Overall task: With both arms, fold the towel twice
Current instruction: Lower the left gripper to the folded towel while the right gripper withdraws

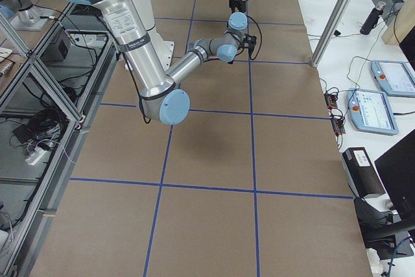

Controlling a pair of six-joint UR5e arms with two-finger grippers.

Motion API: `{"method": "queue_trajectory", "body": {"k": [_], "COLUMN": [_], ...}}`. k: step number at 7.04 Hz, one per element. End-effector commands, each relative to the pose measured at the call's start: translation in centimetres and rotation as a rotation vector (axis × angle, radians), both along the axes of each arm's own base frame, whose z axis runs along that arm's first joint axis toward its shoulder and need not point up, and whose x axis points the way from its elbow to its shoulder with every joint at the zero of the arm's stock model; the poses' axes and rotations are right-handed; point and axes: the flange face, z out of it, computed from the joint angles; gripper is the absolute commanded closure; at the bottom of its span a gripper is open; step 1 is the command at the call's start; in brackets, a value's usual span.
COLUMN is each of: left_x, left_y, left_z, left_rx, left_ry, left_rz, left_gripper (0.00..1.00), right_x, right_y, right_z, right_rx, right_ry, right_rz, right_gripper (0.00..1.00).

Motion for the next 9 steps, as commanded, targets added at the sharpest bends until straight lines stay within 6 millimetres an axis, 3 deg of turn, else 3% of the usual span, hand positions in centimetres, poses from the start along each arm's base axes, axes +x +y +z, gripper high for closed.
{"method": "queue_trajectory", "body": {"k": [1, 3, 6, 9], "left_x": [6.6, 10.4, 14.5, 15.1], "left_y": [10.3, 17.0, 24.4, 25.0], "left_z": [-1.2, 0.2, 1.7, 1.3], "left_rx": [-0.005, -0.005, -0.007, 0.009], "left_ry": [0.003, -0.026, -0.059, -0.056], "left_rz": [-0.022, 0.003, 0.081, 0.085], "left_gripper": [0.0, 0.0, 0.0, 0.01], "right_x": [3.1, 3.1, 3.0, 2.9], "right_y": [-2.1, -2.2, -2.1, -2.1], "right_z": [1.7, 1.7, 1.8, 1.7], "right_rx": [0.04, 0.043, 0.04, 0.036], "right_ry": [0.018, 0.016, 0.019, 0.017], "right_rz": [0.019, 0.022, 0.023, 0.025], "right_gripper": [0.0, 0.0, 0.0, 0.0]}}
